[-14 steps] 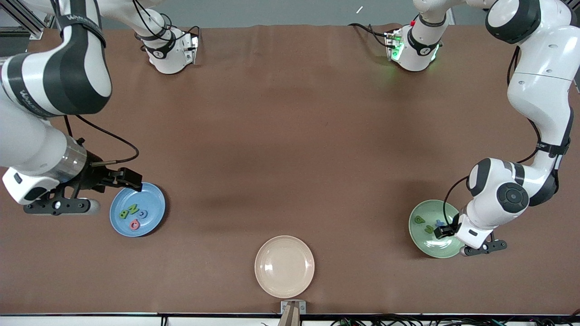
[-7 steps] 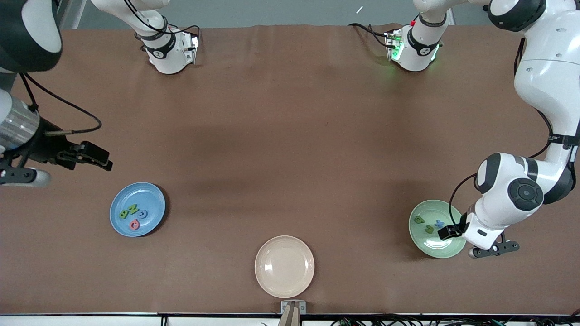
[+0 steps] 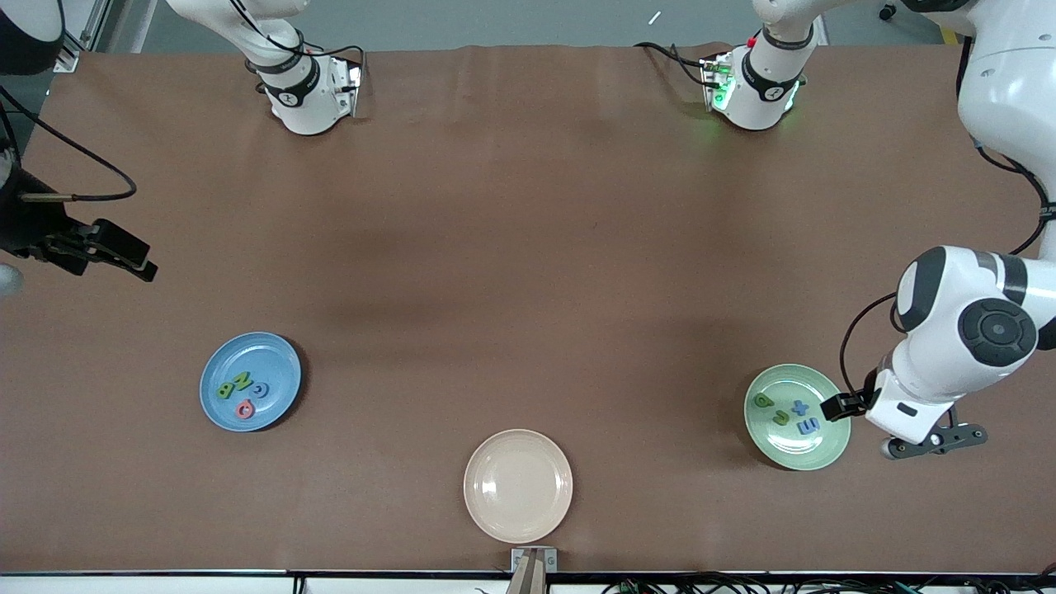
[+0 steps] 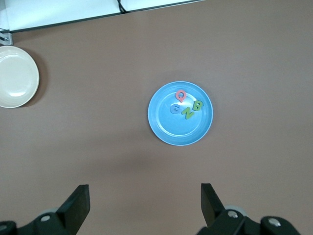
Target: Sort uppercase to blue plate, lowercase to green plate
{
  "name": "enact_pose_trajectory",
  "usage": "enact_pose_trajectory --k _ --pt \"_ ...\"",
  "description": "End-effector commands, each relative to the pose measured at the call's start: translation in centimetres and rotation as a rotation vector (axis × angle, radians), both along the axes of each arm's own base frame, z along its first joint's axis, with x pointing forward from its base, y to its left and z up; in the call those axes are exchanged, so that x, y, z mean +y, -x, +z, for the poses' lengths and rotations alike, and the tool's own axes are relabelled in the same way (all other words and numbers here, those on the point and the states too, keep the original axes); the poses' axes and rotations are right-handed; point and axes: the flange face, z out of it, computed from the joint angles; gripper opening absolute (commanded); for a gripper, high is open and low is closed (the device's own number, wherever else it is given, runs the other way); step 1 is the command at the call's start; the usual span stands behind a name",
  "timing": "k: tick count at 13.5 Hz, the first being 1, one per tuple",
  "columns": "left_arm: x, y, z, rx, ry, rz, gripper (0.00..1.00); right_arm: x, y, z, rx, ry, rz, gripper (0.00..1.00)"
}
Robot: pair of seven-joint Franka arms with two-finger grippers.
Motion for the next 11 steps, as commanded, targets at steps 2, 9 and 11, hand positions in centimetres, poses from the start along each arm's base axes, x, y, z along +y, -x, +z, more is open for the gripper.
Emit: enact_pose_trajectory --k 2,9,11 --pt "-0.4 1.3 2.9 0.037 0.02 0.018 1.0 -1.2 2.1 0.4 -0.006 0.023 -0.01 1.0" --pt "-1.2 3.0 7.8 0.063 -0.012 0.028 1.0 -7.0 3.8 0.9 -0.03 0.054 0.058 1.0" --pt "-2.1 3.6 9.3 0.067 -0.008 0.023 1.0 -7.1 3.9 0.8 -0.03 0.053 0.056 1.0"
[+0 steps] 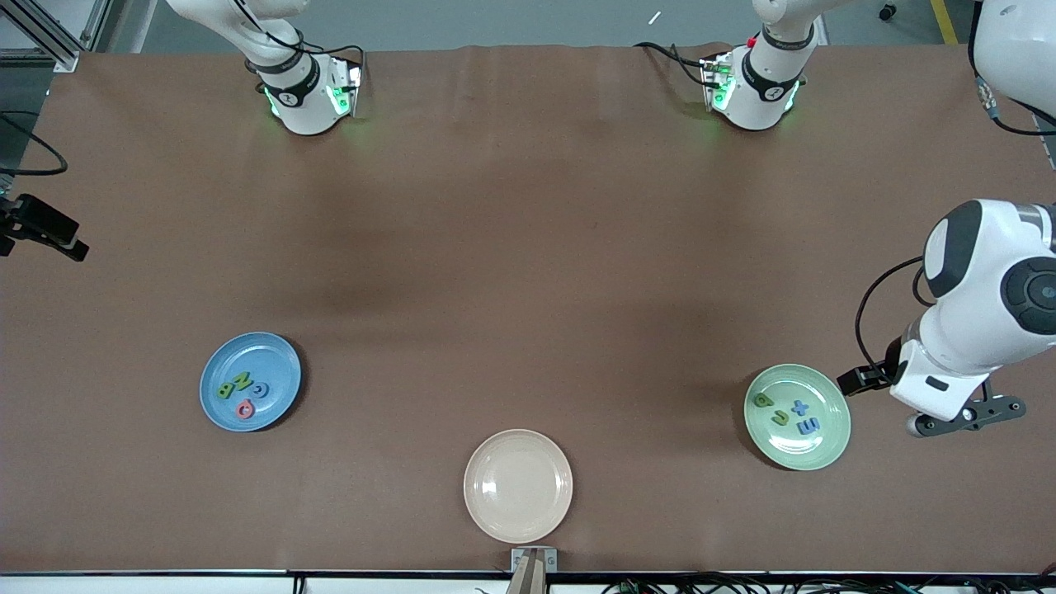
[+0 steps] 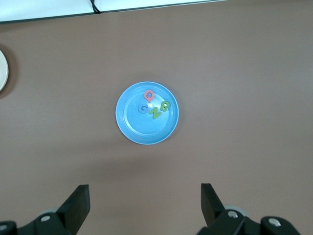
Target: Sort uppercase to blue plate, lowercase to green plate
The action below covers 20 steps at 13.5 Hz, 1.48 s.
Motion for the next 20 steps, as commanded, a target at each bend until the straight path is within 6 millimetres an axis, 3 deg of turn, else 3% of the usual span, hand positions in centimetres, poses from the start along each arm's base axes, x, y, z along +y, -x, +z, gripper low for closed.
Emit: enact_pose_trajectory --k 1,6,12,15,20 --pt "-0.6 1.4 2.7 0.016 0.008 -0.001 1.0 0.2 1.3 0.1 -0.02 0.011 0.013 1.0" --pt "-1.0 3.0 6.1 0.033 0.009 0.018 1.0 0.0 1.0 0.9 -0.049 0.02 0.0 1.0" --pt "-1.5 4.8 9.6 0.038 0.039 0.019 1.0 0.4 1.2 0.4 -0.019 0.015 0.005 1.0" --pt "-1.7 5.7 11.7 0.03 0.061 0.011 1.0 1.5 2.6 0.3 0.065 0.002 0.029 1.0" --pt "-2.4 7.3 14.4 0.026 0.051 -0.029 1.0 2.0 3.4 1.5 0.047 0.003 0.046 1.0"
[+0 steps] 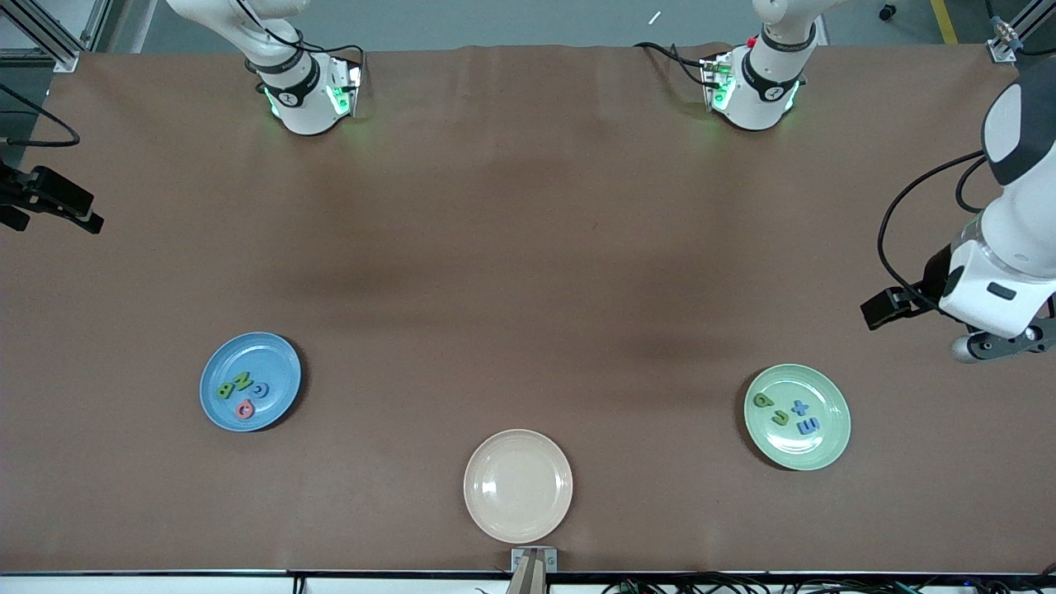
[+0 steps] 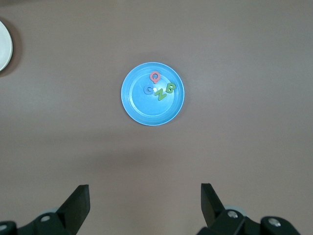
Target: Sort uppercase to blue plate, lowercase to green plate
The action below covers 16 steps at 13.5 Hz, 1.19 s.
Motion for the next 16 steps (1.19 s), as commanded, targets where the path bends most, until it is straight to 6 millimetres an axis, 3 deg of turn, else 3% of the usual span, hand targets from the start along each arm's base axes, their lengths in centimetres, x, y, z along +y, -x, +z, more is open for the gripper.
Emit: enact_pose_trajectory --k 1,5,8,13,16 --pt "-0.3 1.6 1.9 0.009 0.0 -0.022 1.0 0.4 1.6 0.8 0.0 0.01 0.016 1.0" --pt "-1.0 4.3 4.8 0.037 -0.02 -0.053 1.0 1.4 1.5 0.8 -0.002 0.012 0.033 1.0" --pt "0.7 6.2 6.5 0.046 0.029 -0.059 1.0 1.4 1.6 0.8 0.004 0.012 0.035 1.0" --pt "1.3 9.4 6.9 0.062 0.03 -0.078 1.0 1.4 1.6 0.6 0.007 0.011 0.033 1.0" --pt "1.7 10.4 7.6 0.054 0.024 -0.116 1.0 1.5 1.4 0.6 0.008 0.016 0.034 1.0"
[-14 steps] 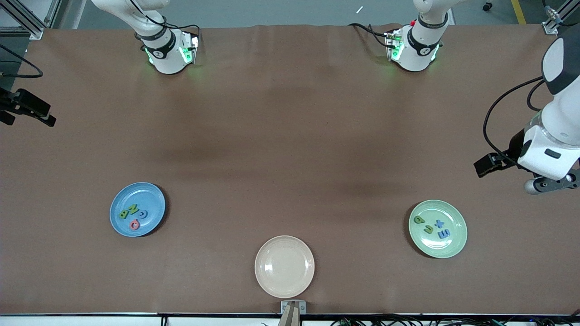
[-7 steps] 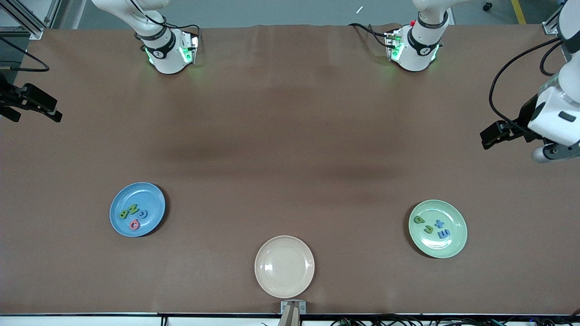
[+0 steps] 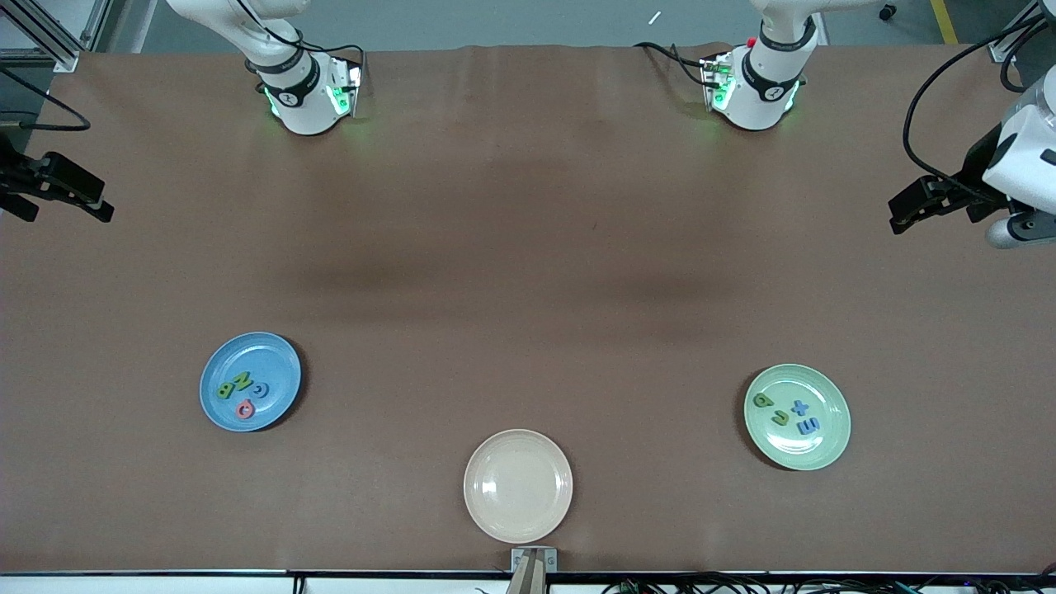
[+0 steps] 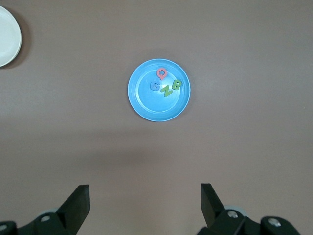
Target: Sort uppercase to blue plate, lowercase to green plate
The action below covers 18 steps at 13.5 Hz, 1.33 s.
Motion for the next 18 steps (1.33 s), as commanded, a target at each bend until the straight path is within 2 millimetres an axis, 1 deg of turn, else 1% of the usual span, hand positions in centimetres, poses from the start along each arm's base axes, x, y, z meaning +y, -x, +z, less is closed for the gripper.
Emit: enact_pose_trajectory --k 1,3,6,8,11,15,18 --pt "0.2 1.7 0.9 -0.011 0.009 -0.036 1.0 0.1 0.7 -0.1 0.001 0.017 0.007 1.0" --pt "-0.2 2.3 1.3 -0.007 0.006 -0.045 1.0 0.2 0.6 -0.2 -0.004 0.017 0.007 1.0" --pt "-1.6 3.1 1.4 0.014 0.004 -0.07 1.0 -0.3 0.6 -0.3 -0.001 0.017 -0.001 1.0" --pt "-2.1 3.4 1.4 0.035 0.051 -0.071 1.0 -0.3 0.6 -0.3 -0.001 0.017 -0.001 1.0" --pt "-2.2 3.5 1.7 0.043 0.067 -0.07 1.0 -0.3 0.6 -0.3 0.001 0.017 -0.002 1.0" --pt "-1.8 3.4 3.2 0.012 0.058 -0.083 1.0 -0.3 0.6 -0.3 0.001 0.017 -0.002 1.0" --pt "-1.5 2.9 3.5 0.012 0.061 -0.077 1.0 -0.3 0.6 -0.3 0.002 0.017 -0.002 1.0"
